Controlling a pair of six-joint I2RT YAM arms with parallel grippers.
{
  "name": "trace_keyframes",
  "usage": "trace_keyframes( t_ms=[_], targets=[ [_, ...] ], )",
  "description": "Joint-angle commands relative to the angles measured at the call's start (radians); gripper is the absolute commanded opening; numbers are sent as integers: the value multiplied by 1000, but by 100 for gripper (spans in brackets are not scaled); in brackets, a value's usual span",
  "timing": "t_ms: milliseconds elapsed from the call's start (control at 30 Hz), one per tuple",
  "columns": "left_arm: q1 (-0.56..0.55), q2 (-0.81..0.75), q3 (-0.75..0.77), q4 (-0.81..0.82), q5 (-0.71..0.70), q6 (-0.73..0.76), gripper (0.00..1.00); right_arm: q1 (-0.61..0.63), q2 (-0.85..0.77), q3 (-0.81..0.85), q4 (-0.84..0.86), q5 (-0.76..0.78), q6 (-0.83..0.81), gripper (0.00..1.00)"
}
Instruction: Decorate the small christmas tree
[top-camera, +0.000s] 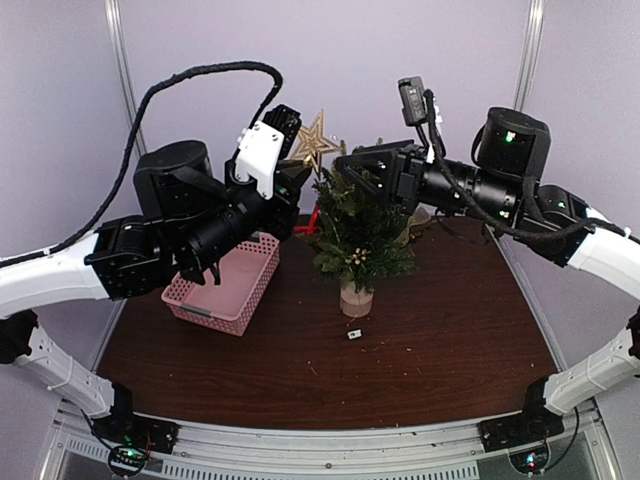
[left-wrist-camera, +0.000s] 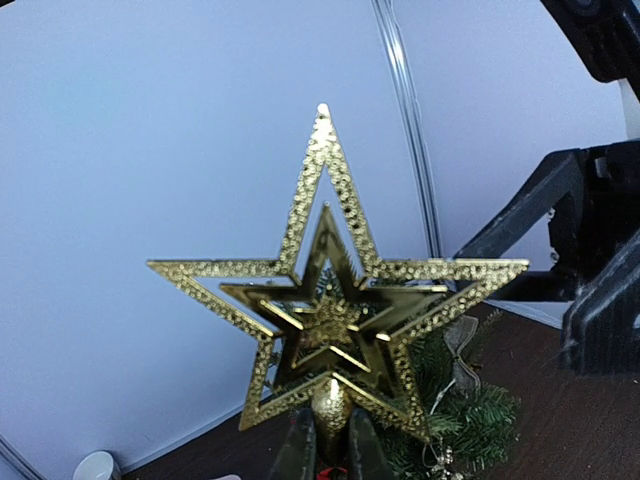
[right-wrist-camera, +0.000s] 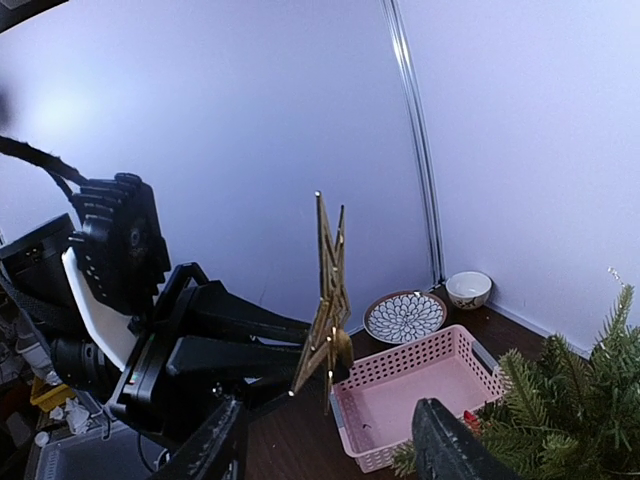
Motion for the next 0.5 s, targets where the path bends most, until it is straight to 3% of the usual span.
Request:
trace_keyframes(
  t_ms=[0, 467],
  targets=[
    [-10, 16, 39, 70, 9, -14, 0, 31, 32, 40, 78, 82, -19, 57],
    [-17, 42, 46, 111, 33, -15, 0, 58, 84, 32, 188, 161, -35, 25]
  ],
)
